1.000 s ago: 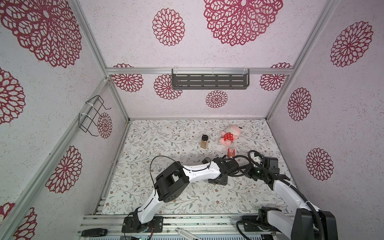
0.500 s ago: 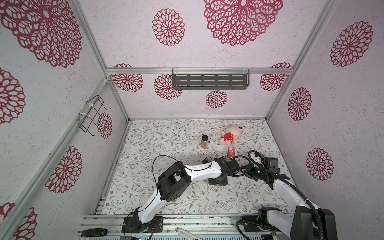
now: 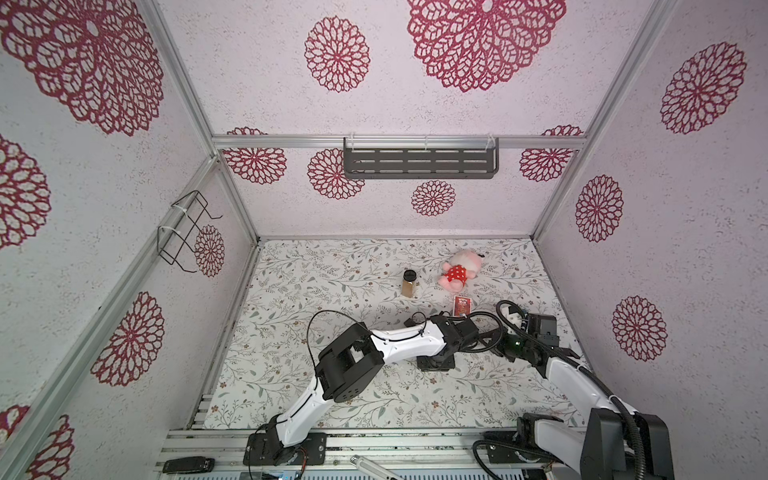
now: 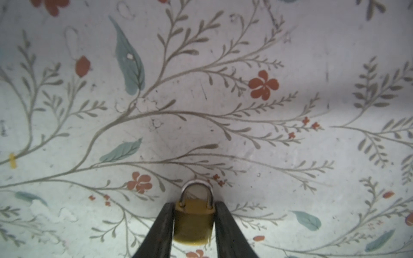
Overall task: Unlock with the key
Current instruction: 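Close the left gripper on the brass padlock and lift it, then carry the padlock with the left gripper toward the key in the right gripper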
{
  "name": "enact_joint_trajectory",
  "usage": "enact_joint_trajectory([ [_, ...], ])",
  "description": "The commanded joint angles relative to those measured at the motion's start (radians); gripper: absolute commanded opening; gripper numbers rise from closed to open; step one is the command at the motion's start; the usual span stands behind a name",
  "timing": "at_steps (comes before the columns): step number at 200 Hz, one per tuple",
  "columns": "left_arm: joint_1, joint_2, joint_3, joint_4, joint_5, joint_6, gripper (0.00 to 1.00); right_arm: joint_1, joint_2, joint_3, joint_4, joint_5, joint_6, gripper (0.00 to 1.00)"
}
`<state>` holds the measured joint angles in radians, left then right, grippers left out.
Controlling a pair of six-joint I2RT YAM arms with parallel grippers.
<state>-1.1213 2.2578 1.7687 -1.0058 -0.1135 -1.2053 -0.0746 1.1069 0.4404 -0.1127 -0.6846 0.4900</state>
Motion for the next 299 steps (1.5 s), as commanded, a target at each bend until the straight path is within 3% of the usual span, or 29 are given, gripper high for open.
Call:
enact_joint_trajectory([
  [1,-0.011,0.051,-0.01,-0.048,0.012,-0.042,0.33,-0.004,-0.002,0.017,0.039,-0.039,-0.008,0.0],
  [107,-0.009,0.005,-0.007,-0.041,-0.045,-0.086,0.23,-0.003,-0.006,0.041,0.017,-0.047,-0.01,0.0],
  [170,0.058,-0.213,-0.144,0.05,-0.11,-0.122,0.15,0.031,0.015,0.078,-0.016,0.0,0.019,0.0],
  [235,0.192,-0.481,-0.344,0.195,-0.124,-0.11,0.05,0.189,0.059,0.149,0.025,0.039,0.052,0.0],
  [261,0.24,-0.55,-0.419,0.28,-0.143,-0.132,0.0,0.289,0.087,0.182,0.009,0.077,0.056,0.0],
  [299,0.268,-0.607,-0.492,0.408,-0.153,-0.182,0.0,0.435,0.096,0.194,0.015,0.116,0.086,0.0],
])
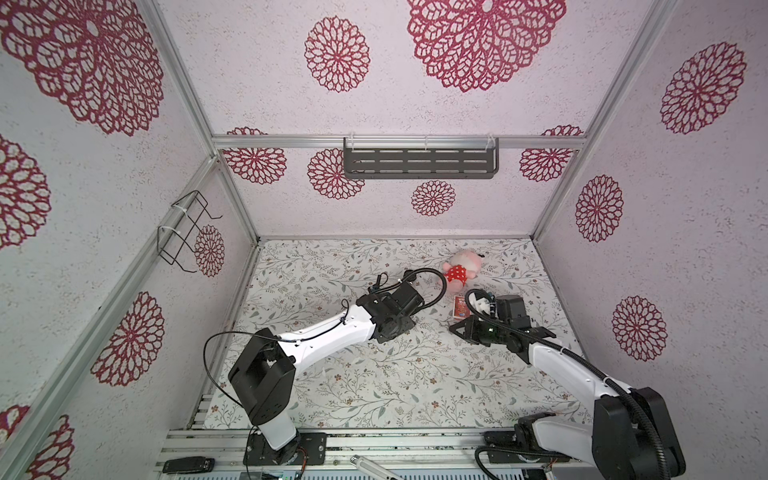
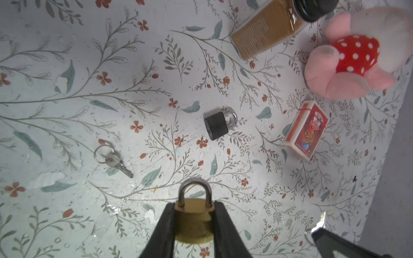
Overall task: Unlock with the key
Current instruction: 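Carry the padlock with the left gripper toward the key in the right gripper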
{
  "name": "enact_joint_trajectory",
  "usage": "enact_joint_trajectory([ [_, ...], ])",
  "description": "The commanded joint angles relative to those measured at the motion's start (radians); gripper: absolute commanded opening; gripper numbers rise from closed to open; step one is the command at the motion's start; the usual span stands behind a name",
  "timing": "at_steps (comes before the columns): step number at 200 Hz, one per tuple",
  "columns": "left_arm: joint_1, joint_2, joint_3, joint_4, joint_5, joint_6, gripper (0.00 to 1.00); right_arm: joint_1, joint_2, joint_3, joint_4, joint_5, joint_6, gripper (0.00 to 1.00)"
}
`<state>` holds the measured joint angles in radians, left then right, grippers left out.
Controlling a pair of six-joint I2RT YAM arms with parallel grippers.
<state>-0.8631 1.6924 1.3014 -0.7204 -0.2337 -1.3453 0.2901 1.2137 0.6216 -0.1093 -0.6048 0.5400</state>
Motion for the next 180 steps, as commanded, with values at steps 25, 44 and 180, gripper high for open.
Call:
enact_joint_trajectory([
  [25,0.016,-0.039,-0.022,0.131,-0.037,-0.062,0.0,0.155,-0.036,-0.01,0.083,0.045,0.103,0.0],
  [44,0.016,-0.039,-0.035,0.164,-0.023,-0.081,0.0,0.216,-0.059,-0.046,0.19,0.043,0.154,0.0],
  [180,0.012,-0.022,-0.002,0.157,0.045,-0.056,0.0,0.349,0.064,-0.06,0.522,0.108,0.242,0.0],
])
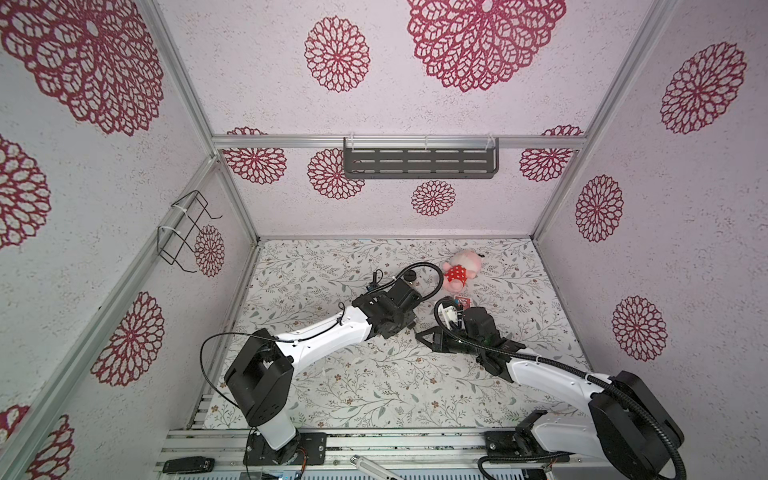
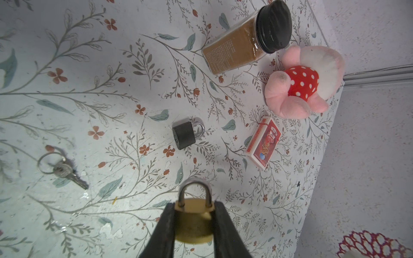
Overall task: Unlock with the key
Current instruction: 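Carry the padlock with the left gripper toward the key in the right gripper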
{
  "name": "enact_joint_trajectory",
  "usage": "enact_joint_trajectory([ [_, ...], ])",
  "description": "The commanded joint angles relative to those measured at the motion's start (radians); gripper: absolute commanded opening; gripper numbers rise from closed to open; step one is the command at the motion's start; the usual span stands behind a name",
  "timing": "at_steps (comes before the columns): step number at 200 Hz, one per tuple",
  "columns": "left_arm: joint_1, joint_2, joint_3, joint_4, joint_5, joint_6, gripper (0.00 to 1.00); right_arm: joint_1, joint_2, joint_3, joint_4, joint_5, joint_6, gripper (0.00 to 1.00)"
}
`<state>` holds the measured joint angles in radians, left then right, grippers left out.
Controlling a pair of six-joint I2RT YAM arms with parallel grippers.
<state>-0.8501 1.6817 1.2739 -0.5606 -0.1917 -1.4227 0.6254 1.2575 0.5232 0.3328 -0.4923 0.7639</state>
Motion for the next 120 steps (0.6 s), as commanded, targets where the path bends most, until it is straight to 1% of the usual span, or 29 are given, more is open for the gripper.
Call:
enact_joint_trajectory([
  [1,-0.001,-0.011,0.025,-0.003,0.003,0.022,0.0,0.015,0.021,0.039,0.081,-0.006,0.018,0.0],
  [40,-0.002,0.0,0.025,0.006,0.044,0.016,0.0,0.032,0.037,0.051,0.084,0.009,0.007,0.0],
  [59,-0.007,0.0,0.027,-0.02,0.032,0.019,0.0,0.032,0.036,0.047,0.087,0.023,0.006,0.0],
  [120,-0.015,-0.008,0.018,-0.021,0.046,0.028,0.0,0.033,0.058,0.05,0.092,0.033,-0.004,0.0],
])
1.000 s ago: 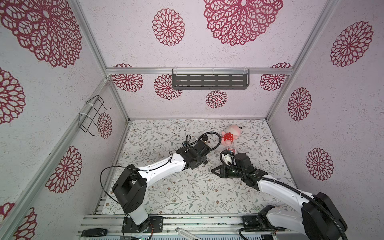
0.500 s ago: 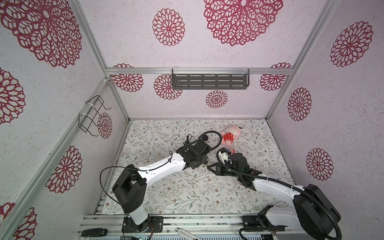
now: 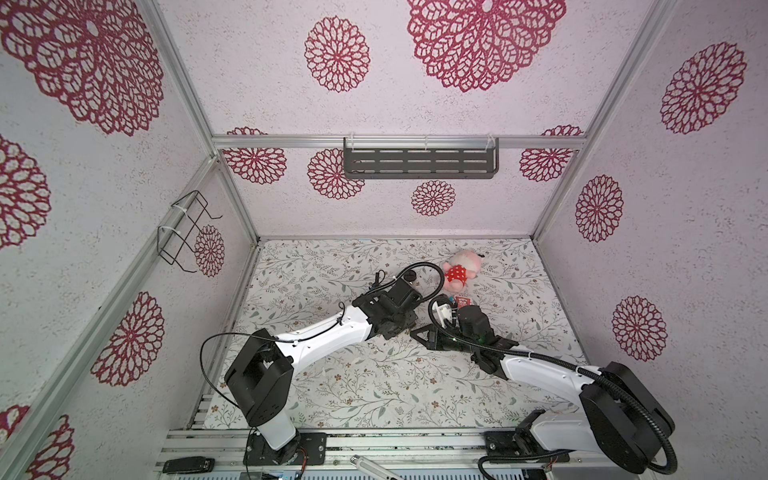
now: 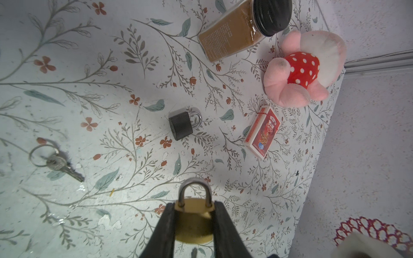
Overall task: Unlock with the key
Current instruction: 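Carry the padlock with the left gripper toward the key in the right gripper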
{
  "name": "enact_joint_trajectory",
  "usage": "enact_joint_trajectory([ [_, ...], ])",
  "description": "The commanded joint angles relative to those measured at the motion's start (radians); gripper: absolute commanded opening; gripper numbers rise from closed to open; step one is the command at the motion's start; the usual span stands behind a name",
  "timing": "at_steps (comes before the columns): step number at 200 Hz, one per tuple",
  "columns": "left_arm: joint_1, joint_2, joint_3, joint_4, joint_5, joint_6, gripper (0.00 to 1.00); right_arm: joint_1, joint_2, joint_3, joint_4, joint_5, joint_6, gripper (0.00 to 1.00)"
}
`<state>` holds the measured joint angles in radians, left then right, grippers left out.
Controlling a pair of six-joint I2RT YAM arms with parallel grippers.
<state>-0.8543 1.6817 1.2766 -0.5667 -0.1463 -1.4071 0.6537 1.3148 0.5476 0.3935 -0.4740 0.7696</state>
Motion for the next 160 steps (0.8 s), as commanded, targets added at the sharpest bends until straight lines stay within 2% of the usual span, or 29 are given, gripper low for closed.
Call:
enact_joint_trajectory([
  [1,-0.011,-0.008,0.015,-0.015,0.0,0.012,0.0,0.004,0.002,0.026,0.032,0.015,-0.01,0.0],
  [104,-0.018,-0.008,0.02,-0.056,0.007,0.036,0.0,-0.008,0.0,0.04,0.0,0.037,-0.019,0.0],
  [160,-0.022,-0.002,0.023,-0.049,-0.005,0.029,0.0,-0.012,0.001,0.038,0.004,-0.009,-0.028,0.0],
])
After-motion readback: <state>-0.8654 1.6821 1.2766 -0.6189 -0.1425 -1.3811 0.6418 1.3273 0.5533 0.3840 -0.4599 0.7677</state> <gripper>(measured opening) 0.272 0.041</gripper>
